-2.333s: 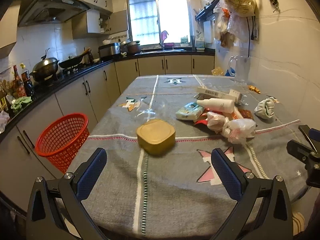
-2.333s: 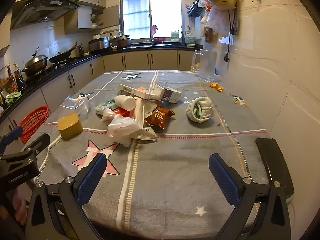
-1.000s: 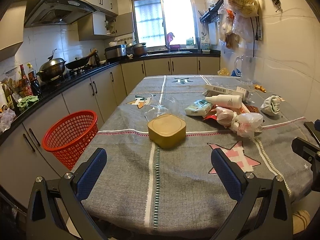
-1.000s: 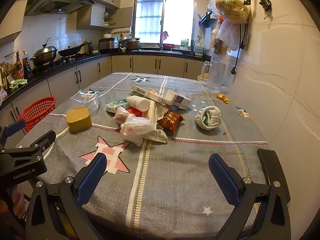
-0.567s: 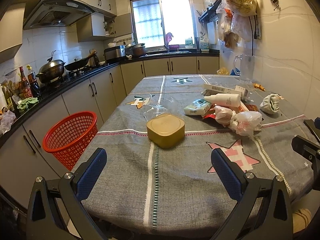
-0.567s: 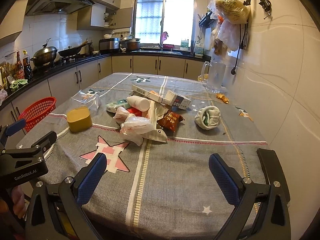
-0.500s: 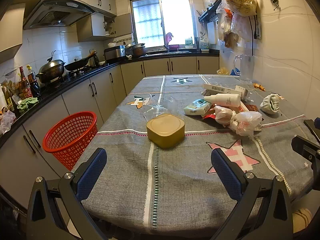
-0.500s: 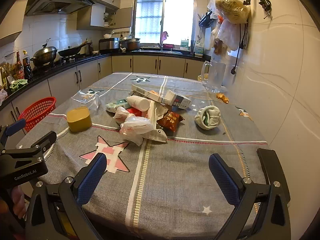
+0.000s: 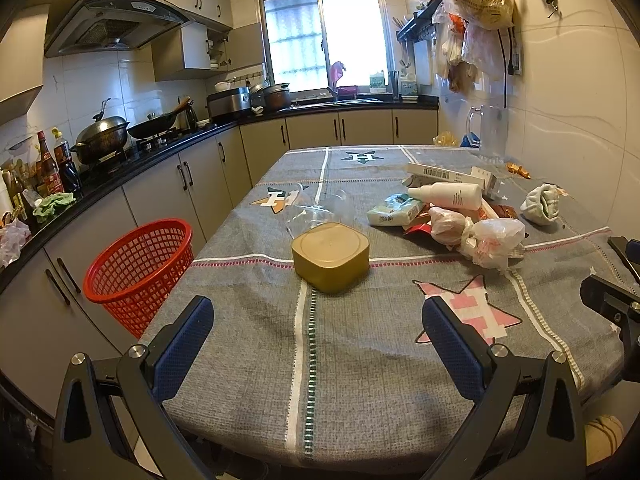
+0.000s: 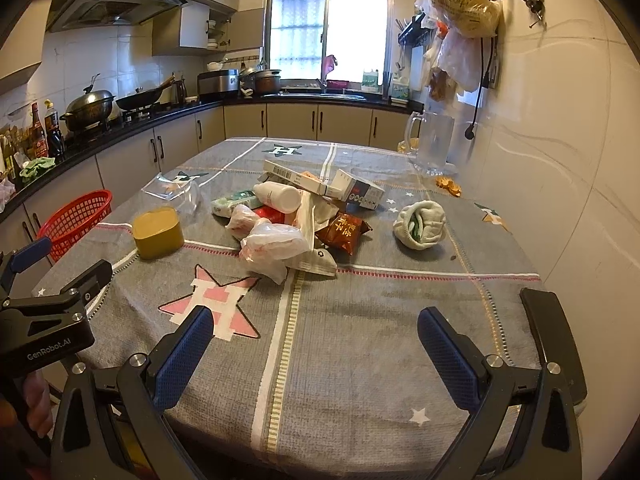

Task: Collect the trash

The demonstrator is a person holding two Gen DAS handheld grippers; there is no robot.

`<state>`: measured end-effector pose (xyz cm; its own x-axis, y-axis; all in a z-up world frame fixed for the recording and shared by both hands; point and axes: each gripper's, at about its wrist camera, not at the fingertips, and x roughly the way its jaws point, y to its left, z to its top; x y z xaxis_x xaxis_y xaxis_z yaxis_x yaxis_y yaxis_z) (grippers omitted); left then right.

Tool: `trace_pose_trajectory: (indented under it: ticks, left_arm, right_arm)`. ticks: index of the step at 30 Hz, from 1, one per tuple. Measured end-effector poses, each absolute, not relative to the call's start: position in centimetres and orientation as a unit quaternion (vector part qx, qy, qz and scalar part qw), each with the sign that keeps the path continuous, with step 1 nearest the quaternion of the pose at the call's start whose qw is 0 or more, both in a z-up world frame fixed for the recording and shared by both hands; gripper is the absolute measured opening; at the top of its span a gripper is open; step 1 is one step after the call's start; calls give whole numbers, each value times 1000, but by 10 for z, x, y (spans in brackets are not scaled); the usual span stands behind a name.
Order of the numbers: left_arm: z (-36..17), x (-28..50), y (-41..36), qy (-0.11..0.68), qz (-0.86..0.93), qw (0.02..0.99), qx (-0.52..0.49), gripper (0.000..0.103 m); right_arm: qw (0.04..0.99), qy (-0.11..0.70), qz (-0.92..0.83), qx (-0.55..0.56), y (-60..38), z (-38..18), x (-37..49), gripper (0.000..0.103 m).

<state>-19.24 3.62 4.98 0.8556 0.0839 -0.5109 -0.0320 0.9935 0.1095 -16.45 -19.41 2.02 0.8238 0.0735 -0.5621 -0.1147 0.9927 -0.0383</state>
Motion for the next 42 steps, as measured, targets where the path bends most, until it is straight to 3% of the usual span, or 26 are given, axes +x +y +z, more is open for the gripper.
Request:
trace_pose_trajectory:
  ticks: [10,22,30,33,38,41,42]
  left_arm:
    - [44,-174,55,298,19,954,29,103]
    - [47,-95,82,360,-39,932,-1,103]
    - [34,-60,67,390,-56,919,33,103]
    - [31,-56,58,392,-61,917,49,103]
    - [27,-47,54,396,-57,915,55,103]
    - [27,-45,53,397,-59,914,55,94]
    - [26,-43,53,400,-60,913,55,84]
  right_arm:
    - [943,324,76,13,-212,9,-151,103]
    - [929,343,131,56,-221,9,-130,99]
    - [917,352,172,77,-217,11,-114,98]
    - [909,359,192,94,-216,11,-103,96]
    - [894,378,214,108,-206,9,-76,80]
    - [894,381,212,105,-200,7,-61,77]
    - [895,382,208,103,-197,7,-55,76]
